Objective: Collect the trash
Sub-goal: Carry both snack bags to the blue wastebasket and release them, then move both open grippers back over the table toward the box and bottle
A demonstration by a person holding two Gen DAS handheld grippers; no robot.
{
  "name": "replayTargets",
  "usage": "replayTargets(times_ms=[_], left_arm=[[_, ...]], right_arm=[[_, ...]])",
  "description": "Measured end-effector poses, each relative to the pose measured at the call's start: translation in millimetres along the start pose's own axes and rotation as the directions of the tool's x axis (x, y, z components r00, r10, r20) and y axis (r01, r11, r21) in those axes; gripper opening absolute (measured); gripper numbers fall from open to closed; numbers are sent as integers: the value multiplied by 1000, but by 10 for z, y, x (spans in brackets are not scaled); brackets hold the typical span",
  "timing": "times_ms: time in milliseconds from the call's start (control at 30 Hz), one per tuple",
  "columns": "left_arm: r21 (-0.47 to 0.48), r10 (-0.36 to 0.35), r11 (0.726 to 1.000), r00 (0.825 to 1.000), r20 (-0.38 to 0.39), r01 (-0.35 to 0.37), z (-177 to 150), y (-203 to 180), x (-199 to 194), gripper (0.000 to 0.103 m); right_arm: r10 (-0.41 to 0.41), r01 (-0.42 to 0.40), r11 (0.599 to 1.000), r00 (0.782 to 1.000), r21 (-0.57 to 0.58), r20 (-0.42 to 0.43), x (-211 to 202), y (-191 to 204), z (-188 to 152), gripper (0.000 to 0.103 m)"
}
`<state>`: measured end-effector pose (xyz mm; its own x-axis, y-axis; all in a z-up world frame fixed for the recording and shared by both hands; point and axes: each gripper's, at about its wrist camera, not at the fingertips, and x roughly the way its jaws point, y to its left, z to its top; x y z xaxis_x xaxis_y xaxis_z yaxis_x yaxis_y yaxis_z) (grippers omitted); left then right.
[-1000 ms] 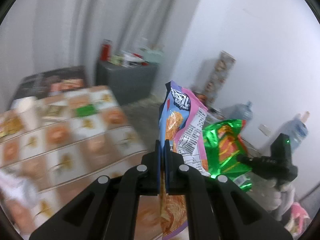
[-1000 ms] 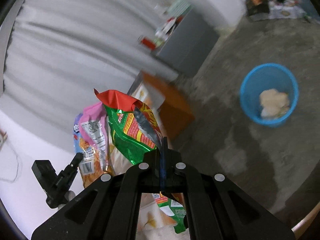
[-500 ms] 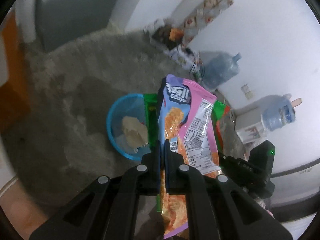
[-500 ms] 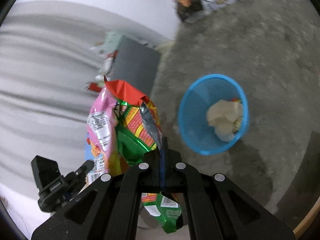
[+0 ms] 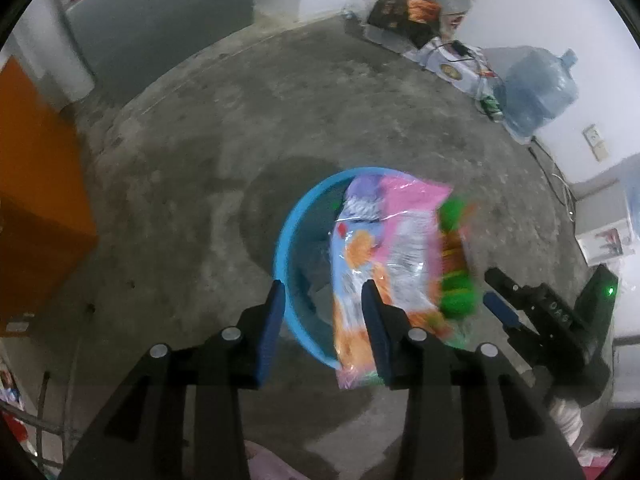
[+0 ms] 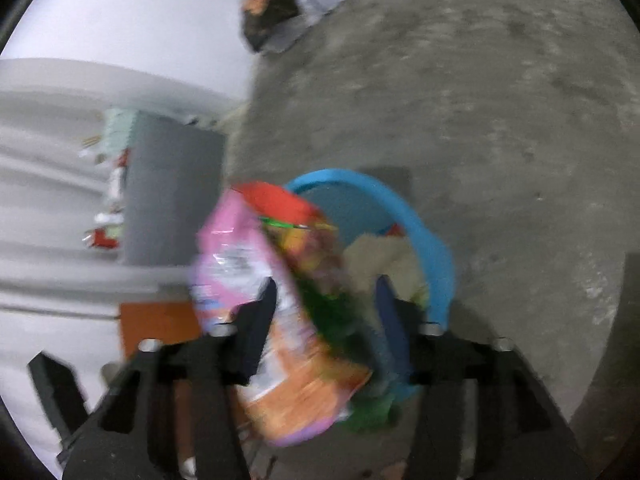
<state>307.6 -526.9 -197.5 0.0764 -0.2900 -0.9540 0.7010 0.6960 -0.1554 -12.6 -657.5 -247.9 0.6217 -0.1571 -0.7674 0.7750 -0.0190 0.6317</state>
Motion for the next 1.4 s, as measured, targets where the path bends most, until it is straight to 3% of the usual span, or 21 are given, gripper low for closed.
replayTargets(times_ms=[200, 433, 600, 700, 867, 967, 1100, 1133, 1200, 1400], left_arm=[[-20, -13, 1000, 999, 36, 14, -69, 206, -346, 41], [3, -49, 999, 986, 157, 49, -457, 404, -1468, 53], [-42, -65, 996, 962, 266, 79, -1034, 710, -2347, 63], [-117, -55, 987, 924, 379, 106, -1517, 1000, -2942, 64], [-213, 13, 971, 858, 513, 113, -2327, 1437, -3679, 66], [-288, 111, 955, 819, 563, 68, -2887, 1765, -4053, 69], [-416, 244, 909, 778, 579, 25, -3553, 2227, -4374, 73], [-463, 289, 886, 766, 574, 12, -3762, 2396, -4445, 75], [-534, 360, 845, 754, 550, -15, -4110, 2663, -4511, 78], [-707, 479, 706, 765, 431, -44, -4890, 3384, -4461, 78]], right_arm=[[-23, 26, 999, 997, -38, 80, -386, -136, -114, 51], [-8, 62, 968, 977, -244, 215, -1235, 110, -401, 53], [51, 89, 887, 956, -453, 288, -1784, 494, -764, 78], [117, 45, 836, 959, -547, 258, -2011, 770, -944, 84], [228, 62, 702, 924, -709, 306, -2429, 1332, -1353, 95], [314, 12, 628, 911, -778, 268, -2615, 1668, -1653, 95], [378, -46, 528, 907, -848, 186, -2743, 2015, -2013, 95], [391, -61, 498, 906, -865, 161, -2736, 2103, -2135, 95], [414, -94, 420, 905, -903, 98, -2749, 2314, -2416, 95], [393, -220, 123, 906, -968, -156, -2568, 2979, -3439, 95]])
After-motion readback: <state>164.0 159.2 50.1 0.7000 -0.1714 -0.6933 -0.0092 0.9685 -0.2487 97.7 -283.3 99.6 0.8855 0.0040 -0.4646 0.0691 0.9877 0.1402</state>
